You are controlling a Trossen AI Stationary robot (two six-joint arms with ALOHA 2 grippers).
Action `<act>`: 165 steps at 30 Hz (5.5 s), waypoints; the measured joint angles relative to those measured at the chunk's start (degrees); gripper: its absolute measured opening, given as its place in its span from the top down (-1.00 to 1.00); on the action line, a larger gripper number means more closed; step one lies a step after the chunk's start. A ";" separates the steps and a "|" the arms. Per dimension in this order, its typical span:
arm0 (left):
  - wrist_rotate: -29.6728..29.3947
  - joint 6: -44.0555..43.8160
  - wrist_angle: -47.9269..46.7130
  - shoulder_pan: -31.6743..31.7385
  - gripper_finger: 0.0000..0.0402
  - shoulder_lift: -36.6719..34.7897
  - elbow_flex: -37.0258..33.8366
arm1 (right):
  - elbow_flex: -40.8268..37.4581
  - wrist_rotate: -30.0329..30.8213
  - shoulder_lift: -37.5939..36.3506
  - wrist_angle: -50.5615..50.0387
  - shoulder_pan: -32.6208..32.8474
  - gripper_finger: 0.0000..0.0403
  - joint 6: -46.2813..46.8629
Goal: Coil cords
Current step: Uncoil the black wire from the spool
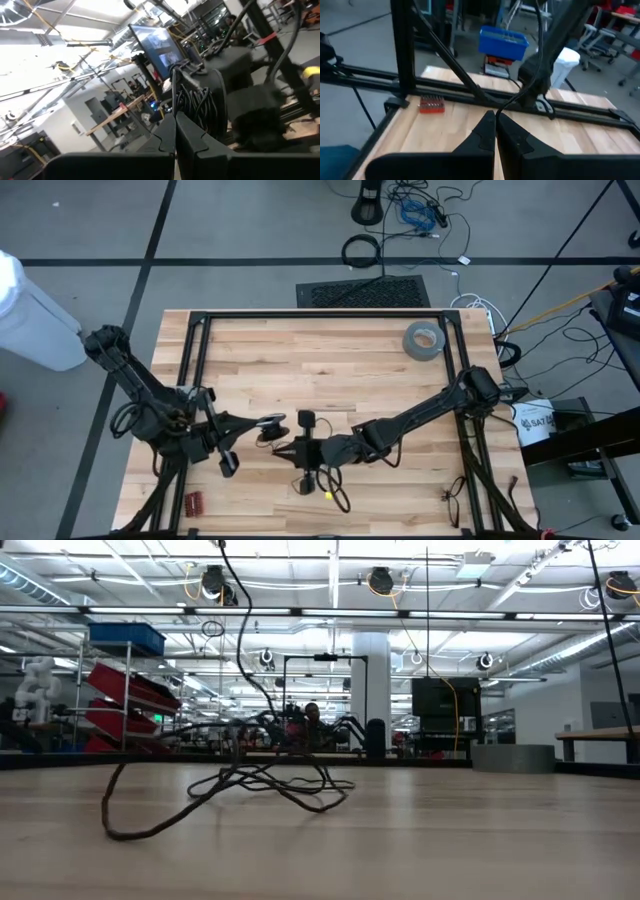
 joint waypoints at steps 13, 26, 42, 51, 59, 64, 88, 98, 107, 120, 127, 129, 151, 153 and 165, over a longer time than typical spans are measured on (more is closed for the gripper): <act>-5.65 -0.01 -0.07 3.41 1.00 1.69 0.00 | 0.65 -1.31 0.00 7.94 3.06 1.00 -4.44; -10.54 -3.32 -2.98 6.38 1.00 1.70 -0.02 | 8.26 -1.25 -0.02 2.72 7.95 1.00 -6.80; -12.28 -5.81 -8.80 6.50 1.00 1.68 -0.02 | 19.08 29.72 -0.04 -20.84 18.09 1.00 -11.40; -12.30 -5.47 -8.43 2.77 1.00 0.49 -0.02 | 19.81 36.74 -0.09 -33.80 20.79 1.00 -1.57; -12.26 -5.40 -8.48 -1.44 1.00 -1.46 -0.02 | 19.80 36.55 -0.09 -48.93 18.71 1.00 11.49; -12.23 -5.38 -8.48 -4.02 1.00 -2.27 -0.02 | 19.79 36.43 -0.09 -57.12 16.46 1.00 19.17; -5.74 -5.40 -8.42 -12.85 1.00 -5.88 -0.02 | 10.49 34.58 -0.09 -60.81 4.16 1.00 28.49; -5.76 -4.28 -8.41 -12.85 1.00 -5.88 -0.02 | 5.30 34.80 -0.11 -59.34 0.89 1.00 29.82; -10.91 -2.15 -8.58 -12.19 1.00 -5.88 -0.02 | 1.89 32.09 -0.09 -59.14 0.51 0.94 30.52; -21.72 10.31 -31.96 -11.93 1.00 -4.13 -0.02 | 1.95 24.42 -1.38 -50.71 4.07 0.71 24.02; -21.96 17.08 -32.58 -11.92 1.00 -1.45 -0.02 | 2.68 24.23 -1.40 -46.48 4.89 0.71 18.98; -21.92 17.20 -32.61 -11.66 1.00 -1.42 -0.02 | 2.68 24.26 -1.40 -45.42 5.07 0.71 17.55; -20.98 18.14 -31.95 -10.03 1.00 -1.23 -0.02 | 2.68 24.24 -1.40 -44.53 5.74 0.71 15.87; -20.98 18.13 -30.87 -10.03 1.00 -1.23 -0.02 | 2.68 24.24 -1.40 -41.50 5.72 0.71 14.36; -19.23 5.15 -8.85 -6.67 1.00 -1.23 -0.02 | 0.65 25.23 0.26 -11.41 5.59 0.71 -10.37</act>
